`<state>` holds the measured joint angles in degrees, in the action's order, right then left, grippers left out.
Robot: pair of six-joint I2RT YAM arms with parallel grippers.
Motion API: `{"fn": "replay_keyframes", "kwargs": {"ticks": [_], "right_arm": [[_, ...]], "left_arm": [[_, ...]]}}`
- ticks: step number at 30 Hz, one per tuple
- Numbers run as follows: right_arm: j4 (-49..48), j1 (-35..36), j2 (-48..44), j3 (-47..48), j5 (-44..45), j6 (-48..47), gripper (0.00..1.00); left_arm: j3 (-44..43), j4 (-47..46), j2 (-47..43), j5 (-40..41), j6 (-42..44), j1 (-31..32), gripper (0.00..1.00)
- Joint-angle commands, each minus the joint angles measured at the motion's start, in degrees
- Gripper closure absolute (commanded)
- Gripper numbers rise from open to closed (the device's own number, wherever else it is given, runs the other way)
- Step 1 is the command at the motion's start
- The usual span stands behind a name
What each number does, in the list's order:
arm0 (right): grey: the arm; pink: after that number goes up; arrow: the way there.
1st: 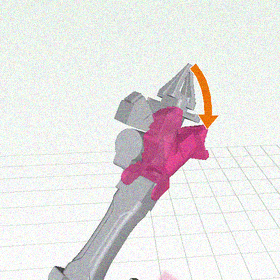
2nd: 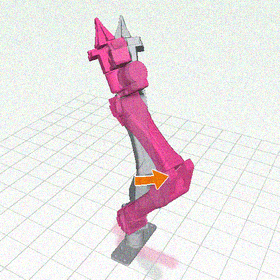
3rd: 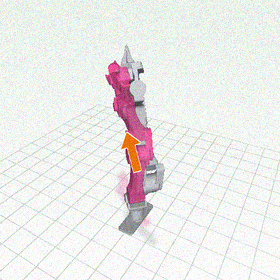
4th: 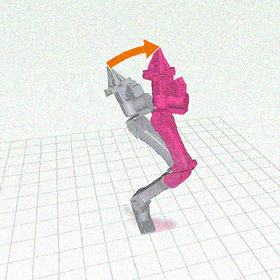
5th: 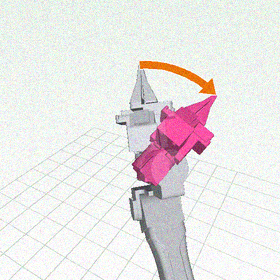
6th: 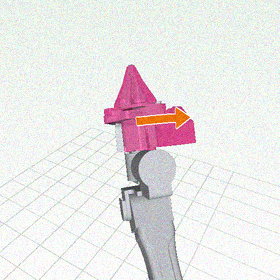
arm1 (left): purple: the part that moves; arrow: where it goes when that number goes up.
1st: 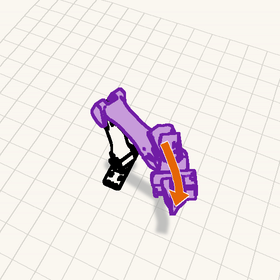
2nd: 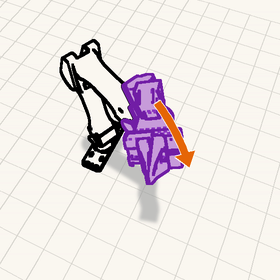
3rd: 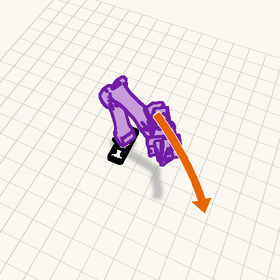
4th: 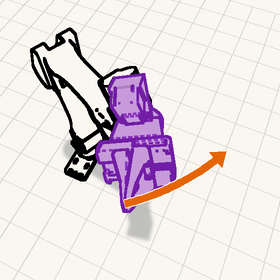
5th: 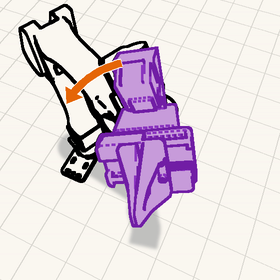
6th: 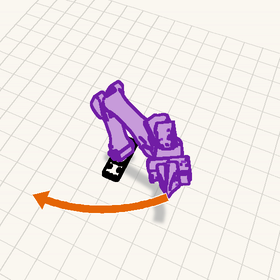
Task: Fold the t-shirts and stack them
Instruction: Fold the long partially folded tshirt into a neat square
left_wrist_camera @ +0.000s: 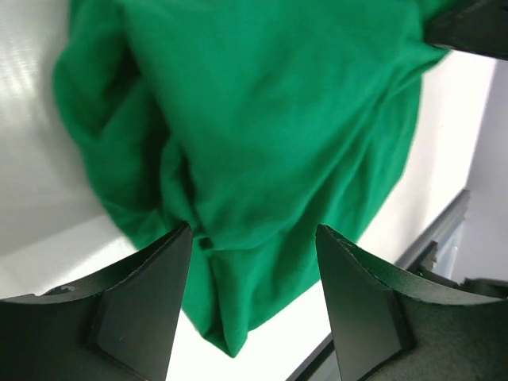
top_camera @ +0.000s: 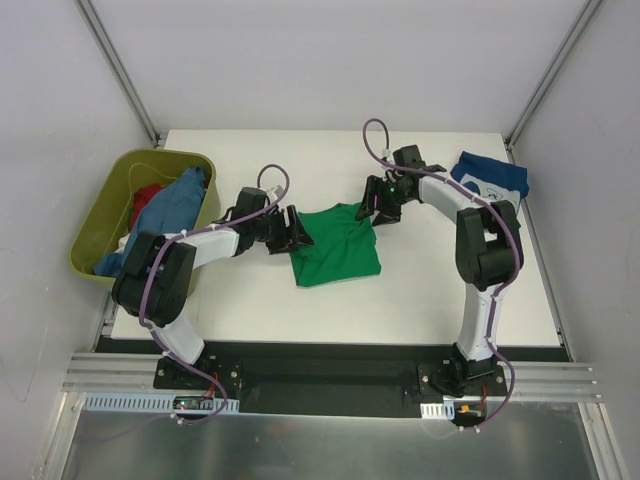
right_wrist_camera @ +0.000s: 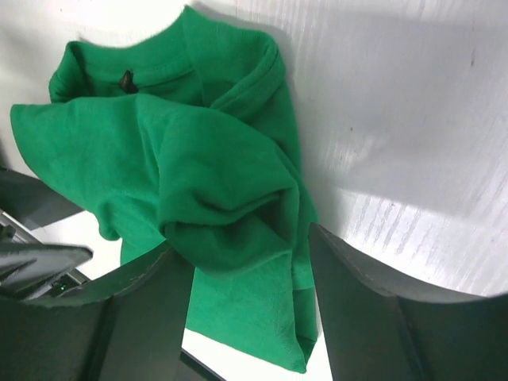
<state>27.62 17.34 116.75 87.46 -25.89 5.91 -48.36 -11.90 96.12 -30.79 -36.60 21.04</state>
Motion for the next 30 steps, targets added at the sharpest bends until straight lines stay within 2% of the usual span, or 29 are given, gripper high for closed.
{"fn": "replay_keyframes", "kwargs": {"ticks": [1,5,8,9,11,12,13,19,24,30], "right_arm": [[-2.2,-0.1,-5.2,-2.3,-1.4,-0.4,0.38],[-2.7,-0.1,-5.9,-3.5,-1.6,-0.6,0.37],[-2.6,-0.1,-5.7,-3.6,-1.9,-0.6,0.37],[-2.7,-0.1,-5.7,-3.6,-1.9,-0.6,0.37],[-2.5,0.0,-5.6,-3.6,-1.9,-0.6,0.38],[-2.5,-0.1,-5.6,-3.6,-1.7,-0.6,0.39],[-2.5,0.0,-5.7,-3.5,-1.7,-0.5,0.40],[-0.7,-0.1,-5.7,-2.1,-1.0,-1.0,0.51],[1.1,-0.1,-5.8,-0.9,0.0,-2.0,0.51],[2.3,0.0,-4.2,0.6,-0.6,-2.6,0.51]], "left_arm": [[0.0,3.7,-1.6,5.9,2.3,1.5,0.37],[-1.3,6.2,-0.8,9.1,3.4,2.4,0.38],[-3.1,6.1,0.8,7.3,3.6,2.5,0.51],[-3.6,6.2,1.6,7.1,3.5,2.6,0.63],[-5.0,6.2,2.1,5.9,3.3,2.7,0.77],[-5.4,6.2,2.2,5.3,3.1,2.8,0.96],[-5.7,6.2,2.0,4.8,2.9,2.8,1.00],[-2.2,6.4,-3.9,2.8,1.4,2.8,1.00],[2.2,6.4,-7.6,-1.5,0.2,1.7,1.00],[3.2,6.3,-8.9,-7.0,-0.1,-1.5,1.00]]}}
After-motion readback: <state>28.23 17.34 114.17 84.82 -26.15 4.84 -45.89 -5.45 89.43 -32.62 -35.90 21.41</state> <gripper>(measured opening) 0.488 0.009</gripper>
